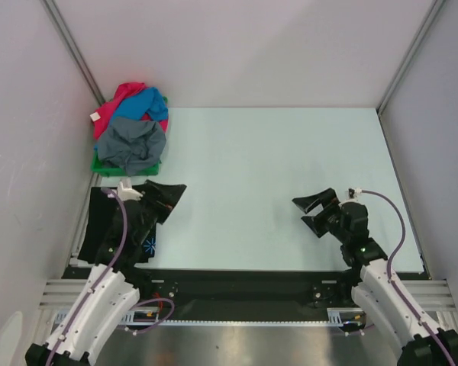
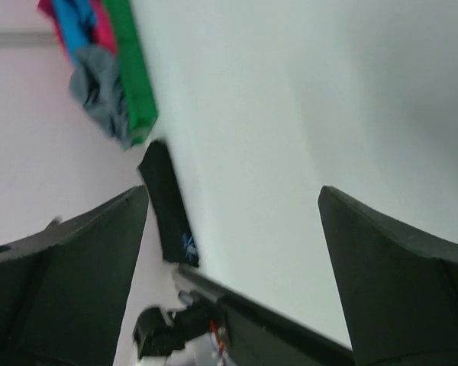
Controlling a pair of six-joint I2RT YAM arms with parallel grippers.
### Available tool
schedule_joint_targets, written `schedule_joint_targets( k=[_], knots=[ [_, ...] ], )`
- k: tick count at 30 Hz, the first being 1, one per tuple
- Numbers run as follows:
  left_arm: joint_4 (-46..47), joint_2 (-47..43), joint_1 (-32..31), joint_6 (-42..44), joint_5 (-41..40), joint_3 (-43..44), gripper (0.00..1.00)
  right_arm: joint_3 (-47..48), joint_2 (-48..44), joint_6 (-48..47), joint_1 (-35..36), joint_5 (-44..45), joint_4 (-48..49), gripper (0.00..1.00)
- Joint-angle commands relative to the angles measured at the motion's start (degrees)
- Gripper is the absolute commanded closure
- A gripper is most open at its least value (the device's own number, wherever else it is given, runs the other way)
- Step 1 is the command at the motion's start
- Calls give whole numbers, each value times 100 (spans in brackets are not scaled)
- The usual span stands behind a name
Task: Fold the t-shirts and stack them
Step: Grab the tshirt from the pile
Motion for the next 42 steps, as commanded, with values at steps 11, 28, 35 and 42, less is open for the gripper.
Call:
schedule_joint_targets(
  k=[11, 28, 35, 42],
  knots=[
    [-968, 2947, 2052, 3119, -717, 3559, 0, 861, 1070, -1836, -1513, -1611, -102, 1],
    [-1803, 7351, 2784, 3403, -1633, 7024, 4, 872, 1300, -2313, -1522, -1795, 11, 1],
    [-1742, 8713, 2776, 3279, -1240, 8246, 18, 880, 1115, -2295, -1522, -1813, -226, 1],
    [-1610, 8689, 2784, 3402, -853, 8652, 52, 951, 659, -2181, -1522, -1734, -595, 1]
  ],
)
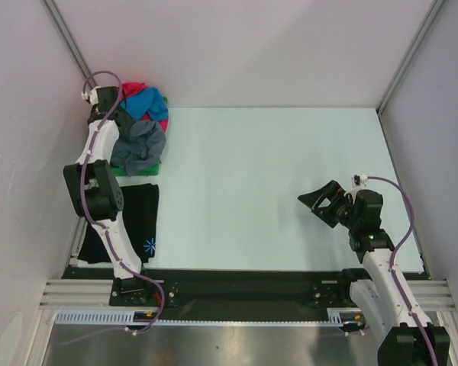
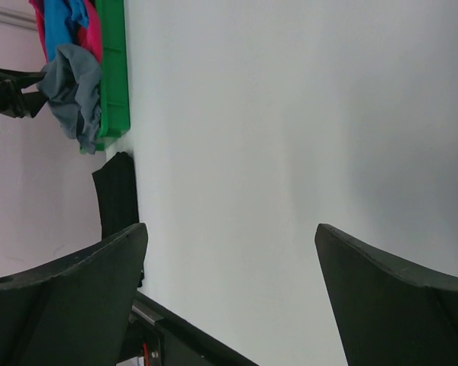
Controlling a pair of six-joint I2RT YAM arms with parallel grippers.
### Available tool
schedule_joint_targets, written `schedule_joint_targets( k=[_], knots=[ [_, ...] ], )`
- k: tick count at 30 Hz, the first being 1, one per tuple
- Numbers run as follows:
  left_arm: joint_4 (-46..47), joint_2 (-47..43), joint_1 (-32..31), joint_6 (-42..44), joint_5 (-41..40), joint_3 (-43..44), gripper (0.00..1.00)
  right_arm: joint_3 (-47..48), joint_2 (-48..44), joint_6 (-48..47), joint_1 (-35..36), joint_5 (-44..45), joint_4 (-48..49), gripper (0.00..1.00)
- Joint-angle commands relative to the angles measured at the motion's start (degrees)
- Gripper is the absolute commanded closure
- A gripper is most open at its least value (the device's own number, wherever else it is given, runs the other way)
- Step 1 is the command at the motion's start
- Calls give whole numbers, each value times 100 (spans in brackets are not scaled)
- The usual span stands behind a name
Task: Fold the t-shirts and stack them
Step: Grab the tshirt from the pile, then move the tshirt to the center of the board
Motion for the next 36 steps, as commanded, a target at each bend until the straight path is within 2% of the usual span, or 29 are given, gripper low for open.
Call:
schedule_joint_targets(
  k=[1, 2, 3, 4, 8, 9, 12, 17, 19, 23, 27, 29, 30, 31, 33, 34, 35, 36],
  knots=[
    [158, -356, 46, 161, 428, 381, 58, 127, -273, 38, -18, 30, -167, 1],
    [132, -496, 37, 205, 560, 390, 66, 135, -308, 81, -18, 30, -193, 2],
    [62, -576, 46, 206, 761, 381, 90, 144, -378, 143, -18, 30, -211, 2],
    [-17, -724, 63, 179, 807, 363, 99, 170, -405, 178, -18, 22, -272, 2],
    [-79, -1734, 63, 249, 878, 135, 100, 328, -519, 222, -18, -49, -518, 2],
    [-88, -2250, 55, 267, 747, 126, 100, 355, -537, 179, -18, -57, -580, 2],
    [-18, -3051, 46, 171, 623, 362, 100, 417, -607, 108, -18, -57, -729, 2],
    [237, -3397, -173, -278, 2378, 1627, 100, 653, -424, -146, -18, -180, -896, 2],
    [220, -3572, -629, -199, 2669, 2032, 100, 759, -344, -339, -18, -391, -958, 3],
    [333, -4021, -1631, -163, 3151, 1858, 100, 1058, -273, -1111, -18, -856, -1063, 3],
    [562, -4259, -2938, -366, 3724, 1042, 100, 1400, -343, -1657, -18, -893, -1511, 3],
    [571, -4521, -3258, -296, 3874, 235, 100, 1462, -379, -1772, -18, -866, -1652, 3],
    [554, -4653, -3433, -235, 3901, -143, 99, 1497, -440, -1825, -18, -805, -1818, 3],
    [658, -4802, -3496, -51, 3884, -1069, 97, 1524, -475, -1843, -27, -805, -1863, 3],
    [764, -5319, -3505, 160, 3640, -2101, 82, 1515, -589, -1817, -18, -778, -1968, 2],
    [651, -5479, -3488, 309, 3550, -2924, 75, 1480, -616, -1782, -18, -796, -1978, 3],
    [537, -5602, -3487, 485, 3367, -3246, 58, 1428, -625, -1755, -18, -822, -1978, 3],
    [379, -5865, -3487, 713, 2869, -3771, 51, 1393, -625, -1747, 34, -848, -1960, 3]
  ],
)
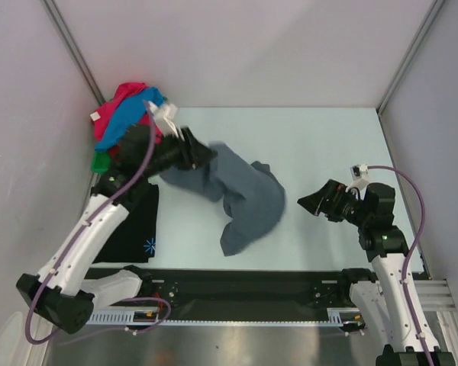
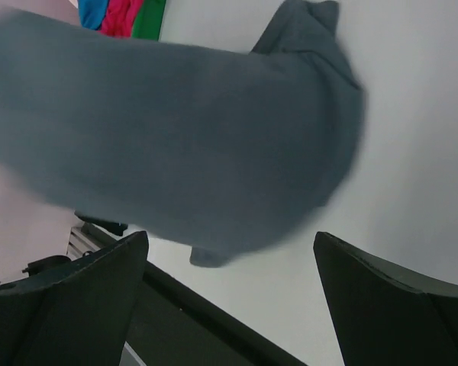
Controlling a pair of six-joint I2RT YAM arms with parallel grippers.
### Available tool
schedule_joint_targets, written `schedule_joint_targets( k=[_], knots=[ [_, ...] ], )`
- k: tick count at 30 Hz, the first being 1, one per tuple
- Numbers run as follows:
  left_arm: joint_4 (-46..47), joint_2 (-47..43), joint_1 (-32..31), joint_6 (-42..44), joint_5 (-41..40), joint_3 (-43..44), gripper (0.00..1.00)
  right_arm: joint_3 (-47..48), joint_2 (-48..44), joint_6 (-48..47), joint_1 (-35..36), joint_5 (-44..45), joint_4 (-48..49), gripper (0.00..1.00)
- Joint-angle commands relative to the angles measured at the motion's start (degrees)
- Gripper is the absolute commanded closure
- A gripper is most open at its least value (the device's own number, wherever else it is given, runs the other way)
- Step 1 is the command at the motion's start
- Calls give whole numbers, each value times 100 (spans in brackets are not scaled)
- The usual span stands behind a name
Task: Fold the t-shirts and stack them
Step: Move the tshirt to the center of the board, then flatten the tshirt out
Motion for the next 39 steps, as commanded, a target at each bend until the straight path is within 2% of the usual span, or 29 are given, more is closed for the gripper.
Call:
schedule_joint_targets(
  k=[1, 4, 5, 6, 8, 12, 15, 19, 23, 26, 32, 35, 39],
  knots=[
    [-666, -595, -6, 675, -894, -1225, 49, 31, -20, -133, 189, -101, -153, 2],
    [-835, -1261, -6, 861, -1693, -2104, 39, -31, 260, -159, 593, 345, -30, 2],
    [-844, -1421, -6, 835, -1784, -2306, 25, -5, 392, -160, 908, 739, 40, 2],
    [-818, -1544, -6, 791, -1880, -2621, 20, 21, 568, -151, 1042, 917, 102, 3],
    [-809, -1677, 3, 704, -2065, -2869, 16, 126, 1086, -125, 1262, 1512, 286, 3],
    [-563, -1213, 21, 116, -2154, -3397, 17, 363, 2026, -2, 1359, 2096, 735, 5],
    [-615, -598, 64, -403, -2479, -3477, 21, 810, 2923, -159, 1342, 2184, 683, 12],
    [-125, -394, 65, -1080, -2084, -4081, 30, 909, 3285, -239, 1281, 2175, 779, 11],
    [306, -622, 73, -1476, -2443, -4636, 27, 1163, 3530, -467, 1043, 2061, 1182, 9],
    [403, -491, 91, -1564, -2690, -4760, 26, 1706, 4136, -783, 1095, 1983, 1585, 9],
    [1132, -43, 213, -1635, -2251, -5041, 29, 3138, 5771, -1249, 1254, 1755, 1851, 15],
    [1519, 124, 319, -1626, -1987, -5155, 22, 3588, 6404, -1451, 1376, 1788, 1808, 16],
    [1879, 440, 398, -1635, -1732, -5147, 20, 4370, 7178, -1680, 1561, 1850, 1535, 19]
  ],
)
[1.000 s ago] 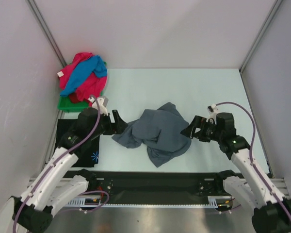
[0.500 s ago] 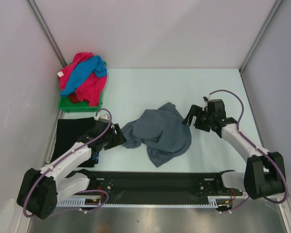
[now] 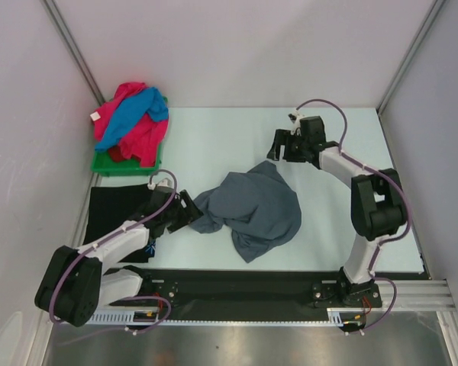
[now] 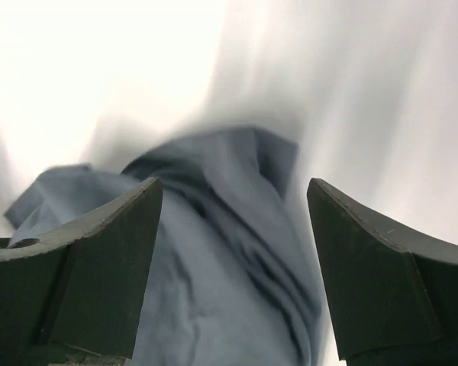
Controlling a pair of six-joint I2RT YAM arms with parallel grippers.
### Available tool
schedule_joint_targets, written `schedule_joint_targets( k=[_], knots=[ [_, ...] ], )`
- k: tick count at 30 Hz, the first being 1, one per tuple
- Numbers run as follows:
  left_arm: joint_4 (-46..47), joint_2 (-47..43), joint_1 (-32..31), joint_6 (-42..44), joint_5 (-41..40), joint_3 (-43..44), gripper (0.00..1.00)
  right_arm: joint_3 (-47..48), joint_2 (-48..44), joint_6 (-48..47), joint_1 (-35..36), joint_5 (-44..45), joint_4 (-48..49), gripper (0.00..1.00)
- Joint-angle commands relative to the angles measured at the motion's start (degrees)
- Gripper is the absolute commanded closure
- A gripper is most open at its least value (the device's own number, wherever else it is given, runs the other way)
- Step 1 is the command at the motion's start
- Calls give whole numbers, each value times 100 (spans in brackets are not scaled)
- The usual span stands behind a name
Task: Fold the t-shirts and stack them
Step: Flatten the tshirt out
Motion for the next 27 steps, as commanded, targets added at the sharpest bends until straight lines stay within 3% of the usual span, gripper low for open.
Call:
schedule_joint_targets(
  k=[1, 3, 6, 12, 13, 16, 17, 19, 23, 27],
  knots=[
    [604, 296, 73, -111, 344, 3, 21, 582, 501, -391, 165, 69, -117, 19],
    [639, 542, 108, -138, 450, 46, 26, 766, 818, -382, 182, 52, -144, 23],
    [963, 718, 196, -94, 687, 55, 48, 890, 1134, -382, 279, -1, -214, 28],
    [710, 500, 240, 310, 732, 336, 74, 890, 1398, -435, 393, 254, -214, 37],
    [683, 430, 240, 476, 731, 398, 82, 899, 1416, -435, 393, 254, -188, 42],
    [-131, 96, 240, 932, 609, 836, 99, 1030, 1303, -391, 385, 429, -293, 73],
    [-265, -44, 240, 1065, 556, 1134, 100, 1039, 1206, -373, 376, 508, -319, 88],
    [-520, -473, 240, 1433, 293, 1443, 100, 1083, 794, -330, 367, 745, -416, 100],
    [-986, -1213, 249, 2102, 90, 2443, 100, 1312, -137, -303, 280, 1316, -829, 100],
    [-1083, -1837, 249, 2831, 502, 3253, 100, 1364, -1367, -268, 130, 1895, -996, 100]
  ],
)
